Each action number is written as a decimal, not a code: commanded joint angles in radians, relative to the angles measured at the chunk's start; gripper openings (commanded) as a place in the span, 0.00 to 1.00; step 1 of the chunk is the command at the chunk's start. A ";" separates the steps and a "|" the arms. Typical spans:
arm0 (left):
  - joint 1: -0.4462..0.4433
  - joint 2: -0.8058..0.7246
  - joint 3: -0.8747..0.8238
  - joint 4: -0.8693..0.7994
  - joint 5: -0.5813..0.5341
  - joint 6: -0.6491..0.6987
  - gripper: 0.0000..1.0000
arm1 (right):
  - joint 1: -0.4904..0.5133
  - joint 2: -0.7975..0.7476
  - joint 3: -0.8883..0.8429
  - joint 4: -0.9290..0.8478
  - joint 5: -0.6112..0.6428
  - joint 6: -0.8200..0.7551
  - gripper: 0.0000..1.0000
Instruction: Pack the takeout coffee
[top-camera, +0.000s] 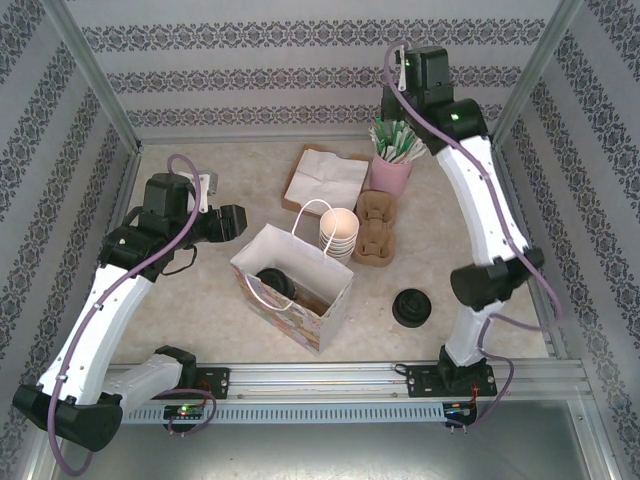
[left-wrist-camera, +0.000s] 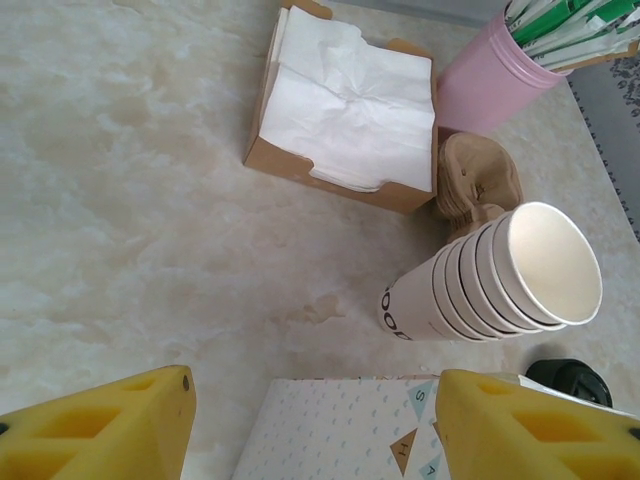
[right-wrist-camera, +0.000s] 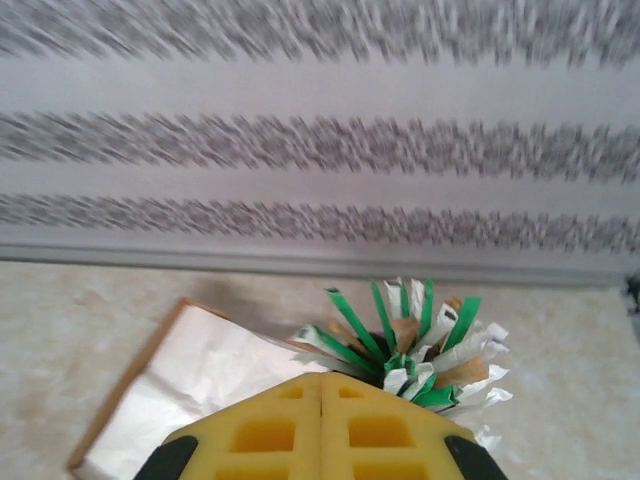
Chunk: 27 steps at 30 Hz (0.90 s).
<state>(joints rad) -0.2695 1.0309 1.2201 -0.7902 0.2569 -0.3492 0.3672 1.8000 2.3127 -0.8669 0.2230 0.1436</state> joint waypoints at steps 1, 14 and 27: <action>-0.012 0.002 0.014 0.055 -0.033 -0.029 0.66 | 0.109 -0.191 -0.018 -0.016 0.135 -0.099 0.00; -0.012 0.111 0.057 0.138 -0.086 -0.107 0.66 | 0.457 -0.661 -0.406 0.028 -0.039 0.089 0.00; -0.011 0.156 0.102 0.112 -0.120 -0.126 0.65 | 0.561 -0.759 -0.557 0.082 -0.310 0.194 0.00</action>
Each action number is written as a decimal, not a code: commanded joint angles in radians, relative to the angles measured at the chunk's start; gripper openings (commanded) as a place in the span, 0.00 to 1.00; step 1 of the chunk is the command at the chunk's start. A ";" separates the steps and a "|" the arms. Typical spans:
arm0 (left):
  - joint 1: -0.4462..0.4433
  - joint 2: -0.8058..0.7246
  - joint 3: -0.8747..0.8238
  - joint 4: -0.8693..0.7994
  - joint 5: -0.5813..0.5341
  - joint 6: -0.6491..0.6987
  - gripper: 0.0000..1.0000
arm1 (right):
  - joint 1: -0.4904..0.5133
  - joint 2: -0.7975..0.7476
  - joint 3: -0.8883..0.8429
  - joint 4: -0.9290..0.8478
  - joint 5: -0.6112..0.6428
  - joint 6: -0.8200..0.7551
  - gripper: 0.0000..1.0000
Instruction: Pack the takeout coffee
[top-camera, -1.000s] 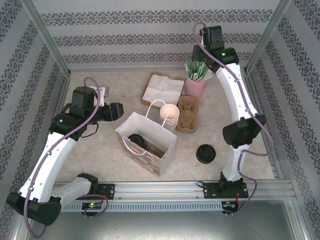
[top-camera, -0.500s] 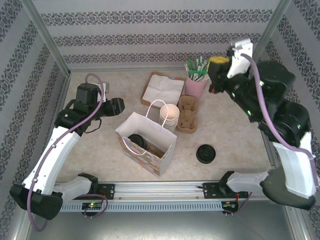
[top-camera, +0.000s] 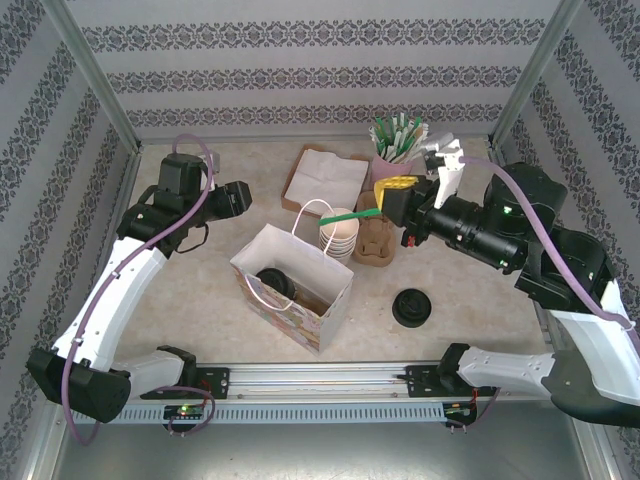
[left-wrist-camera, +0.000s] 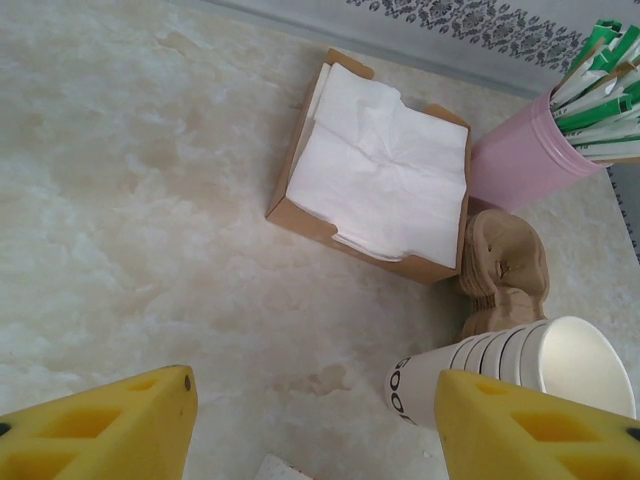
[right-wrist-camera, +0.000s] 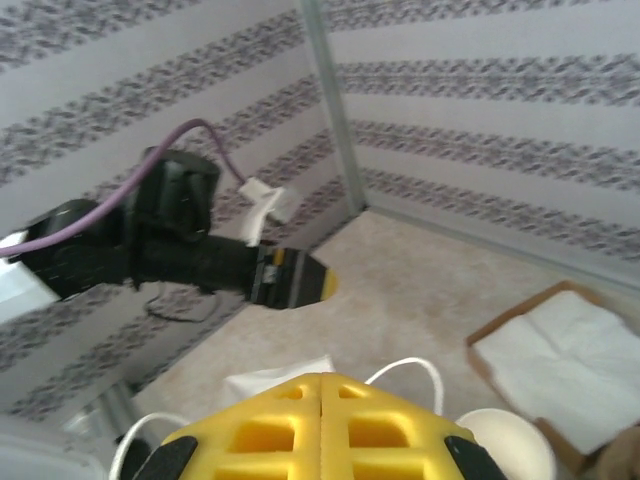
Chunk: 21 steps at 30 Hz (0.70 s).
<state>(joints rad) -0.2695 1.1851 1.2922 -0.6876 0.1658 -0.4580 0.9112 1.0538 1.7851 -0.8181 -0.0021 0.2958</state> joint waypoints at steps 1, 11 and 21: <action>-0.012 0.001 0.032 0.009 -0.031 -0.020 0.65 | 0.025 -0.012 -0.034 0.019 -0.087 0.043 0.00; -0.012 0.011 0.056 -0.016 -0.034 -0.032 0.63 | 0.090 0.007 -0.102 -0.017 -0.118 0.066 0.00; -0.012 0.002 0.047 -0.025 -0.030 -0.036 0.63 | 0.117 0.122 -0.208 0.031 -0.047 0.070 0.08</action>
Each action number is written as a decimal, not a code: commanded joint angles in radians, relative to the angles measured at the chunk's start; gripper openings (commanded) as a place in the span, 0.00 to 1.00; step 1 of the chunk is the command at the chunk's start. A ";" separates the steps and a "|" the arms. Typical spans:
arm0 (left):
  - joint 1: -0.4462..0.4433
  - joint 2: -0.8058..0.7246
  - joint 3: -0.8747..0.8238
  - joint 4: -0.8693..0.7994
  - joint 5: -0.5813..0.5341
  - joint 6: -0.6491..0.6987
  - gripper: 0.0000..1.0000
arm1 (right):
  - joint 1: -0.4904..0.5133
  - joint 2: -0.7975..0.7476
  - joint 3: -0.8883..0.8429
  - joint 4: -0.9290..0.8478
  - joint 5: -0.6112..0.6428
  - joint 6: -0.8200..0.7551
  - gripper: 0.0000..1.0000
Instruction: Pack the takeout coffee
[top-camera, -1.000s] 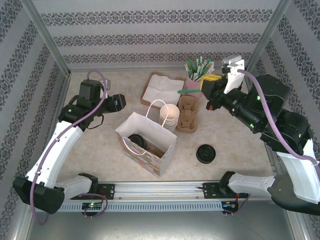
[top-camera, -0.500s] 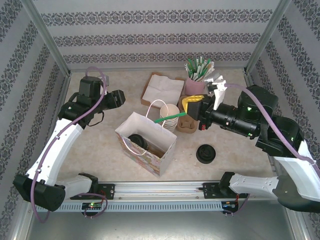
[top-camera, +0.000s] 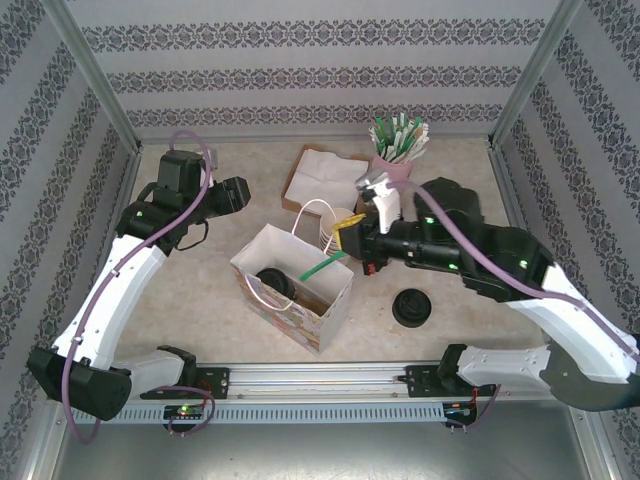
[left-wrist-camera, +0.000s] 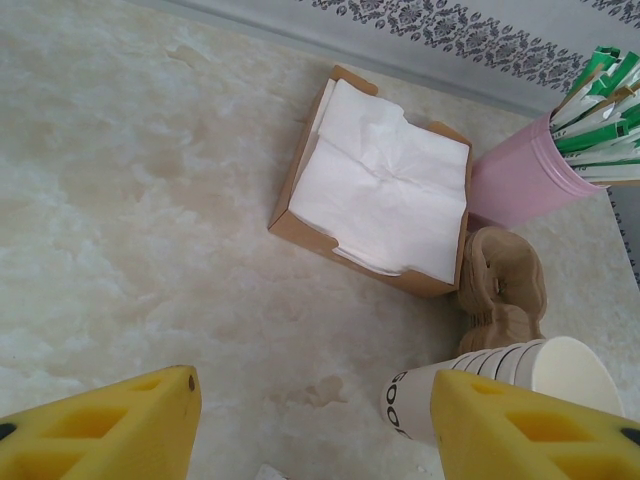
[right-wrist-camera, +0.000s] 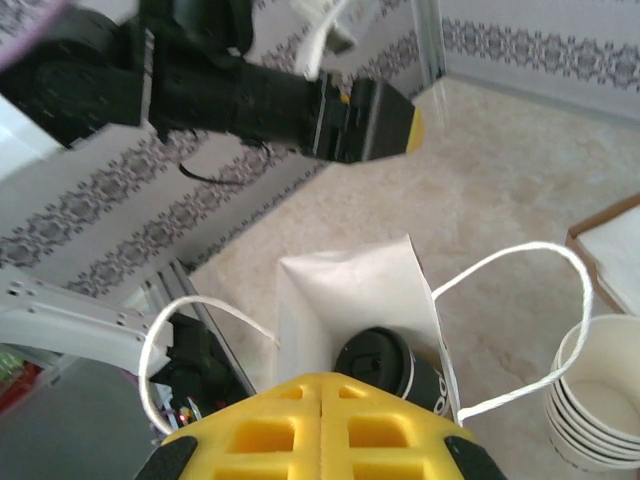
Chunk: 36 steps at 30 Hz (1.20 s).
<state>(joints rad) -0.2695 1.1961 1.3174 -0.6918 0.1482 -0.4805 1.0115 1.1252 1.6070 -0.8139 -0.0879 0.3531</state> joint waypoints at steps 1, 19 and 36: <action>-0.012 -0.012 0.019 -0.021 -0.012 -0.014 0.63 | 0.018 0.067 -0.035 0.030 0.051 0.011 0.17; -0.012 0.015 0.006 -0.007 -0.011 -0.002 0.63 | -0.203 0.099 0.066 0.090 0.341 -0.035 0.55; -0.009 0.113 0.067 -0.058 -0.036 0.063 0.64 | -0.578 0.962 0.712 -0.045 -0.026 -0.167 0.52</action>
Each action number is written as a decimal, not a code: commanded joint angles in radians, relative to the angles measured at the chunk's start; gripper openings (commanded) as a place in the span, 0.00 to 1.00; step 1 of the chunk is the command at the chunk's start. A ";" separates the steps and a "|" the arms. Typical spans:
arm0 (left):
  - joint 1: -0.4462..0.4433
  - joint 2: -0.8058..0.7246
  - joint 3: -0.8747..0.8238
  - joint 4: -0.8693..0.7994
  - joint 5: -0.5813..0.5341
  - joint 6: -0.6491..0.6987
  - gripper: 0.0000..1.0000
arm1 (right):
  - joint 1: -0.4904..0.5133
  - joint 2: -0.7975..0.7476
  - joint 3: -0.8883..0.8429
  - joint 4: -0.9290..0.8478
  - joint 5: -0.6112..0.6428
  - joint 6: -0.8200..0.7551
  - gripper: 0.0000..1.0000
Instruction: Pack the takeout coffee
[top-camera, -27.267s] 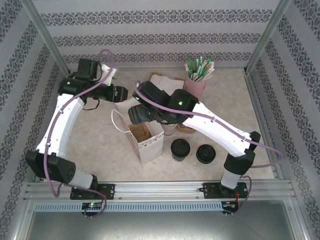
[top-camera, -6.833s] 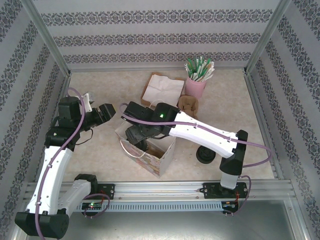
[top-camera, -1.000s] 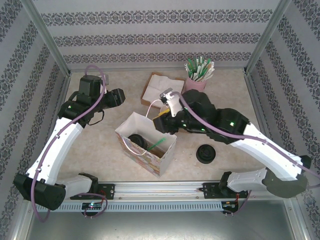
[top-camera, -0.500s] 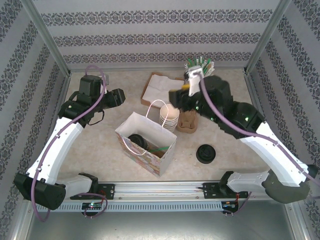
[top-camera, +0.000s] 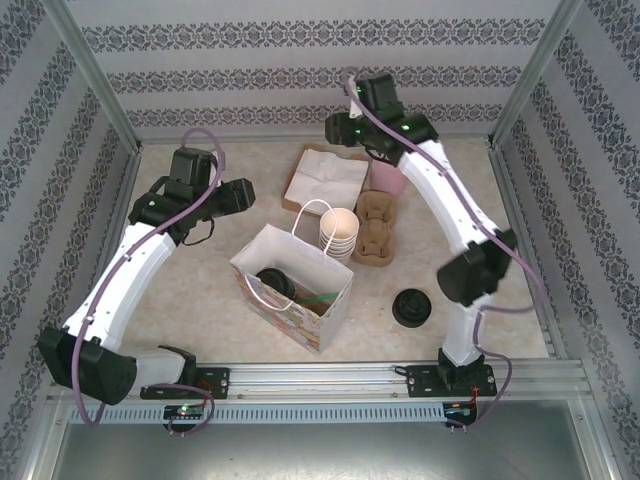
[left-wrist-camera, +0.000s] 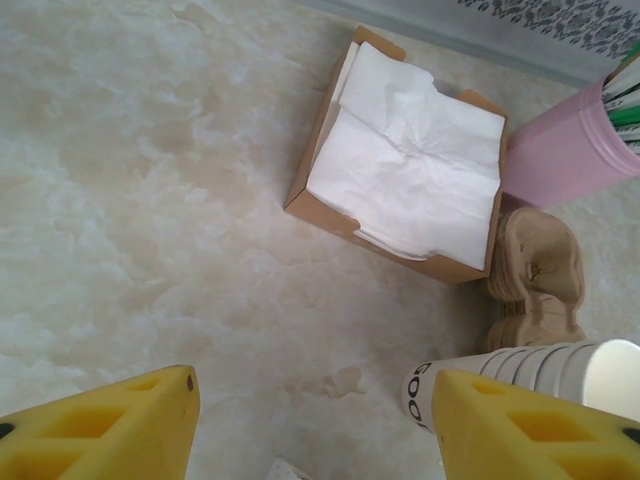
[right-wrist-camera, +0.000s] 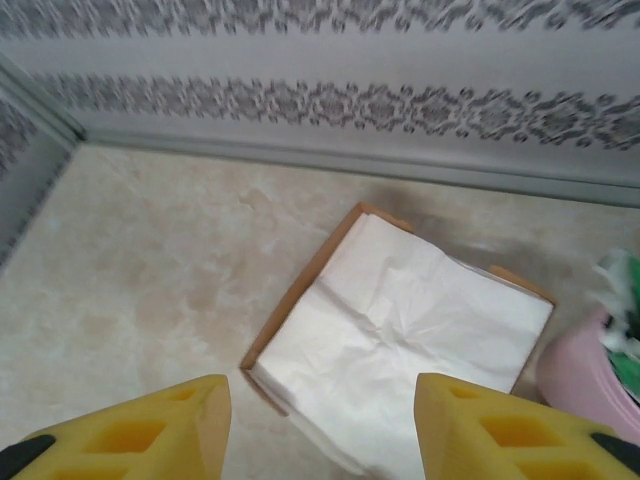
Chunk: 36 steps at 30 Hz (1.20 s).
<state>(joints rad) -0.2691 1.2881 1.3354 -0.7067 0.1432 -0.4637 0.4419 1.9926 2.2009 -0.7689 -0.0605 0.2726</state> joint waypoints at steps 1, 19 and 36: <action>-0.009 0.027 0.054 -0.048 -0.032 0.052 0.64 | -0.011 0.143 0.165 -0.110 -0.059 -0.105 0.51; -0.002 0.060 0.058 -0.047 0.005 0.054 0.65 | -0.052 0.531 0.390 -0.229 -0.078 -0.227 0.57; -0.001 0.034 0.043 -0.046 0.027 0.034 0.65 | -0.048 0.660 0.428 -0.312 0.024 -0.229 0.58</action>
<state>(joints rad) -0.2684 1.3472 1.3640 -0.7258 0.1570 -0.4271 0.3927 2.6232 2.6022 -1.0374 -0.0639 0.0521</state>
